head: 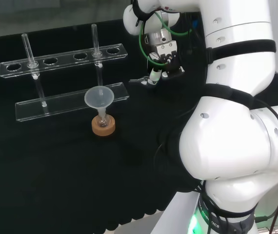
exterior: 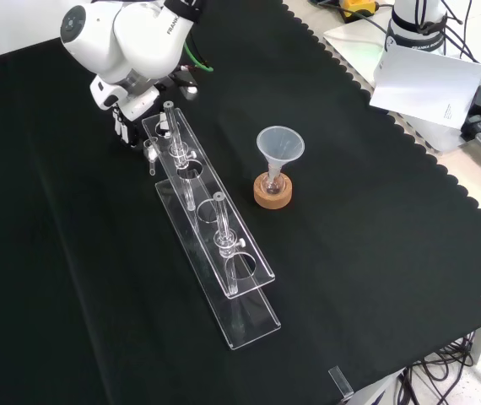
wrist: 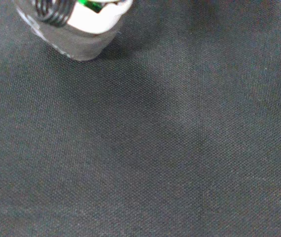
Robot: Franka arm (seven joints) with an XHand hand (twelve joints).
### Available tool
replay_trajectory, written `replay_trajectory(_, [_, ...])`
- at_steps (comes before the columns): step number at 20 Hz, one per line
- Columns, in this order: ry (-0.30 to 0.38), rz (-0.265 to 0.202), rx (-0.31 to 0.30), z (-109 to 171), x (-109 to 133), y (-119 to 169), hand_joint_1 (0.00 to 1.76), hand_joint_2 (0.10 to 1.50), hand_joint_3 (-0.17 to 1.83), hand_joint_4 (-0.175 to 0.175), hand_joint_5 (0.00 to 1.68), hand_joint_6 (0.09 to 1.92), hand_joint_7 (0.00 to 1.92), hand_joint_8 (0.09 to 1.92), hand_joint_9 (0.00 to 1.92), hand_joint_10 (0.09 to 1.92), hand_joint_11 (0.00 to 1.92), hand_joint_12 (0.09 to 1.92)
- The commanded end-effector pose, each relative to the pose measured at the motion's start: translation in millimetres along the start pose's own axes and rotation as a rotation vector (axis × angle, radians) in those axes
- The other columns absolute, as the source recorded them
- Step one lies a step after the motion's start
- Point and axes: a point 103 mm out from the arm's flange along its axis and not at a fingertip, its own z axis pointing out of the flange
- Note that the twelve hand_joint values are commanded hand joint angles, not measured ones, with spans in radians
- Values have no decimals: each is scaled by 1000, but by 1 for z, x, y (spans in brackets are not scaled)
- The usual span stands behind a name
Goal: Pick up the weighing funnel.
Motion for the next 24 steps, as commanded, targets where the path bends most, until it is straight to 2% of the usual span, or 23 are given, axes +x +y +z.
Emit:
replay_trajectory(1, [25,-16,83,3,-1,2,1026,1008,20,127,1058,764,674,607,988,289,717,1136])
replay_trajectory(3, [25,-12,107,4,-2,2,957,971,-12,39,863,732,573,637,897,324,605,1199])
replay_trajectory(4, [24,-9,108,4,-3,1,935,960,-29,11,754,714,522,648,846,349,550,1231])
replay_trajectory(7, [26,-9,110,3,-4,-1,900,967,-118,-29,529,614,408,681,716,467,449,1285])
replay_trajectory(10, [29,-14,113,4,-6,-1,886,972,-169,-42,448,523,351,688,649,530,408,1301])
replay_trajectory(14, [26,-14,92,3,-5,-8,876,964,-175,-44,441,464,331,688,614,561,383,1307])
replay_trajectory(24, [24,-1,-36,-10,3,-25,874,956,-175,-45,469,454,354,694,620,571,379,1313])
